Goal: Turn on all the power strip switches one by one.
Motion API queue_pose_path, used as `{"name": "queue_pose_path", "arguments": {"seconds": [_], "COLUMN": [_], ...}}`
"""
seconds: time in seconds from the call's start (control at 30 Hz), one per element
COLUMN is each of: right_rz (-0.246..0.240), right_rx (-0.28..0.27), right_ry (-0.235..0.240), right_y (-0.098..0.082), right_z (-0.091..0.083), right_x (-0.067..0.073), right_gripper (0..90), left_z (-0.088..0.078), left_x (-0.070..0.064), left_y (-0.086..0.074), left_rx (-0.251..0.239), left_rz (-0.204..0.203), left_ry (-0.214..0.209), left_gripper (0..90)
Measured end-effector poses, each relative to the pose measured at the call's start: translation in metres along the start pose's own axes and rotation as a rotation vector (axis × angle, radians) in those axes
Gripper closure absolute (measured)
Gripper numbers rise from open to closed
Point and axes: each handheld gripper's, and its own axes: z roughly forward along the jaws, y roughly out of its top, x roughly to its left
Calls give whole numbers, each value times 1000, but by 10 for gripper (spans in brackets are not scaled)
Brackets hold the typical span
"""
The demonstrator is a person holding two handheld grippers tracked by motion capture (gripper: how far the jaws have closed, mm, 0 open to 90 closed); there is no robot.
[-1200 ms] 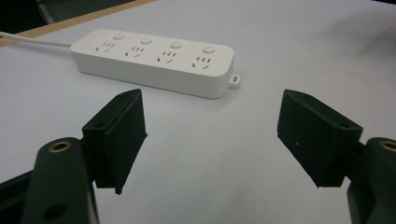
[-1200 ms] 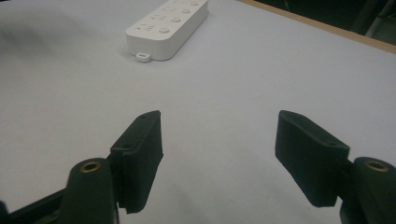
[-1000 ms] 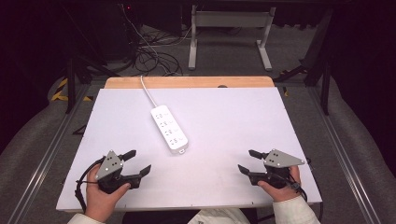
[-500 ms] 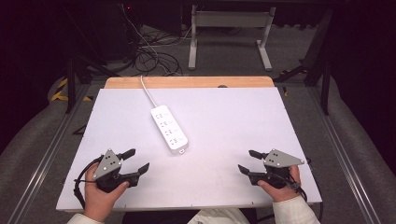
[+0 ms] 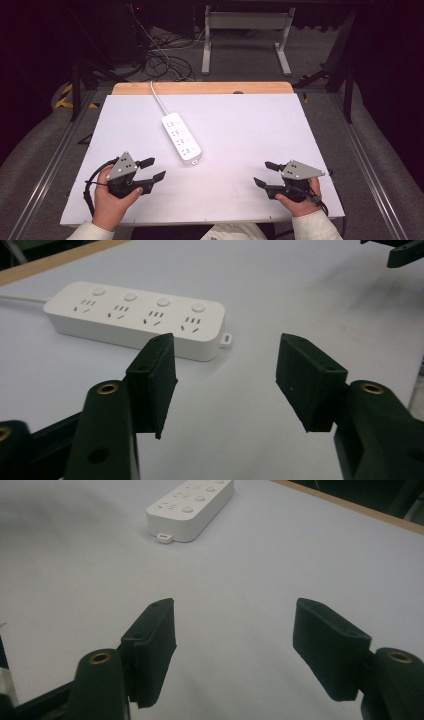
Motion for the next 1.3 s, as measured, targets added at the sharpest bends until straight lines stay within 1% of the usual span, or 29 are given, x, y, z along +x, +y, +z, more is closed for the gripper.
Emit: {"name": "queue_pose_path", "arguments": {"seconds": [0.03, 0.07, 0.13, 0.23, 0.3, 0.33, 0.4, 0.43, 0.5, 0.57, 0.63, 0.7, 0.8, 0.93, 1.03, 1.17, 1.27, 1.3], "right_rz": [0, 11, 20, 22, 21, 21, 41, 44, 48, 54, 56, 58, 62, 58, 55, 54, 54, 55], "right_rx": [-1, -1, 1, 7, 7, 5, 5, 10, 13, 21, 21, 20, 19, 22, 23, 24, 25, 23], "right_ry": [0, 1, 1, -5, -9, -13, -19, -22, -23, -27, -29, -28, -25, -19, -16, -10, -9, -8], "right_y": [0, -1, -2, -4, -4, -5, -8, -9, -10, -12, -13, -15, -16, -16, -16, -16, -16, -16], "right_z": [0, 1, 1, 0, -1, -2, -4, -4, -4, -5, -6, -8, -8, -7, -7, -5, -5, -5], "right_x": [0, -2, -3, -2, -2, -2, -3, -4, -4, -3, -2, -1, 0, 1, 1, 1, 1, 1], "right_gripper": [344, 344, 345, 344, 343, 343, 343, 344, 344, 344, 344, 344, 345, 344, 344, 343, 343, 343], "left_z": [1, 2, 4, 10, 14, 16, 19, 22, 24, 30, 32, 37, 43, 51, 57, 66, 73, 76], "left_x": [1, 2, 5, 8, 9, 10, 11, 13, 14, 16, 17, 17, 18, 20, 21, 22, 23, 22], "left_y": [3, 5, 10, 17, 21, 23, 28, 32, 35, 42, 44, 47, 52, 56, 60, 64, 65, 65], "left_rx": [-1, -4, -3, 8, 13, 15, 21, 20, 20, 30, 31, 38, 45, 51, 59, 69, 70, 70], "left_rz": [-9, -14, -18, -1, 3, 13, 21, 23, 29, 36, 39, 39, 52, 40, 48, 53, 41, 23], "left_ry": [-3, -4, -6, -4, -16, -12, -19, -27, -27, -37, -37, -50, -45, -47, -47, -44, -56, -69], "left_gripper": [430, 443, 447, 446, 446, 445, 444, 445, 445, 447, 449, 459, 469, 486, 488, 514, 532, 541]}}
